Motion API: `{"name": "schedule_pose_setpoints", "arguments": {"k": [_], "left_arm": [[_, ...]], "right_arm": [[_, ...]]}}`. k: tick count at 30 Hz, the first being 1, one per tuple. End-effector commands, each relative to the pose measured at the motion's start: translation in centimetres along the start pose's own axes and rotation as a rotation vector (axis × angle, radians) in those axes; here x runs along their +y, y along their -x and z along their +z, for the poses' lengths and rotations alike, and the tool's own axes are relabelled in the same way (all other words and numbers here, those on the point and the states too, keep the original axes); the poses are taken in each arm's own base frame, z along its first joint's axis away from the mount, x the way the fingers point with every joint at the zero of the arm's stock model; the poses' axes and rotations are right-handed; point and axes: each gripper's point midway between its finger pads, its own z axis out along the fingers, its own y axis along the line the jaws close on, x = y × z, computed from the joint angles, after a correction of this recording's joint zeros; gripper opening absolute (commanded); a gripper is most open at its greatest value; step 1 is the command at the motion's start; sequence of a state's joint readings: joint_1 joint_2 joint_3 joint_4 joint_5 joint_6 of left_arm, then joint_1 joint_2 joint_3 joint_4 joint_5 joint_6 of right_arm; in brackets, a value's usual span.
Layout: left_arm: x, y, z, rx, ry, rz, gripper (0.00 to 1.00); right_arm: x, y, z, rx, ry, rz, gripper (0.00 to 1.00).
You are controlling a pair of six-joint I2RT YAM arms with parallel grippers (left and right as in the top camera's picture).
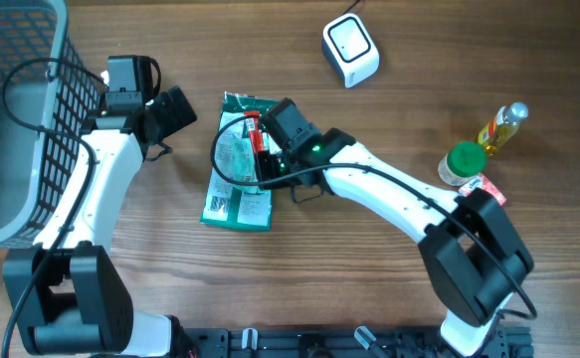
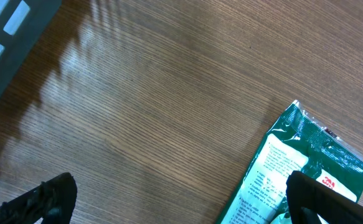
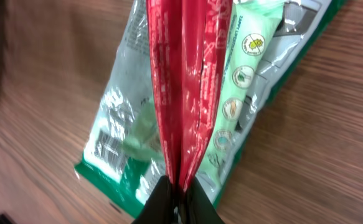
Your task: Scan the item barcode
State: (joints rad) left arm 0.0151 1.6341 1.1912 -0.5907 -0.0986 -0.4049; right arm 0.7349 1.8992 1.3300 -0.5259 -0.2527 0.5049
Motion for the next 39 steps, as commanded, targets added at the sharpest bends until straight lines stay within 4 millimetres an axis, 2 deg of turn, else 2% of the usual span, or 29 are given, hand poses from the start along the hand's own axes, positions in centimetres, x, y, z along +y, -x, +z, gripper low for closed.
{"name": "schedule_pose_setpoints", "arguments": {"k": [1, 7, 10, 13, 15, 17, 18, 19, 20, 22, 29, 36, 39], "left_arm": [[-0.3, 0.7, -0.6, -0.020, -0.014, 0.000, 1.00], [-0.3, 0.7, -0.6, -0.020, -0.014, 0.000, 1.00], [-0.6, 1.4, -0.7, -0.049, -0.029, -0.003, 1.00], [-0.8, 1.2, -0.7, -0.040, -0.040, -0.002, 1.00], [-2.5, -1.3, -0.9, 0.083, -0.152, 0.003, 1.00], [-5.7, -3.0, -2.0, 0.185, -0.348, 0.011, 1.00], [-7.9, -4.0, -3.2, 0.244, -0.495, 0.050, 1.00], [-9.2, -4.6, -4.1, 0.279, -0.586, 0.066, 0.99], [-10.5, -5.3, -5.4, 0.322, -0.691, 0.079, 0.96], [-11.5, -6.0, -6.7, 0.370, -0.783, 0.077, 0.89], [-11.5, -7.1, -7.1, 0.424, -0.786, 0.065, 0.46], [-12.8, -8.3, -7.6, 0.444, -0.800, 0.106, 0.49], [-12.8, -8.3, -7.6, 0.442, -0.800, 0.108, 0.45]], "right_arm": [[-0.9, -1.0, -0.6, 0.039, -0.038, -0.138, 0.04], [-2.1, -1.6, -1.1, 0.087, -0.034, -0.116, 0.04], [-0.3, -2.1, -1.8, 0.138, 0.154, -0.180, 0.04], [1.1, -2.2, -3.3, 0.165, 0.357, -0.204, 0.04], [0.9, -2.1, -3.9, 0.173, 0.400, -0.186, 0.04], [0.4, -2.1, -4.2, 0.178, 0.409, -0.187, 0.04], [0.2, -2.2, -4.3, 0.182, 0.407, -0.193, 0.04], [0.2, -2.2, -4.3, 0.182, 0.407, -0.192, 0.04], [0.2, -2.2, -4.3, 0.182, 0.408, -0.191, 0.04], [0.3, -2.2, -4.3, 0.180, 0.413, -0.193, 0.04], [3.2, -1.3, -5.7, 0.140, 0.598, -0.234, 0.05], [3.6, -1.1, -5.9, 0.129, 0.624, -0.244, 0.05], [3.7, -1.1, -6.0, 0.129, 0.630, -0.245, 0.05]]}}
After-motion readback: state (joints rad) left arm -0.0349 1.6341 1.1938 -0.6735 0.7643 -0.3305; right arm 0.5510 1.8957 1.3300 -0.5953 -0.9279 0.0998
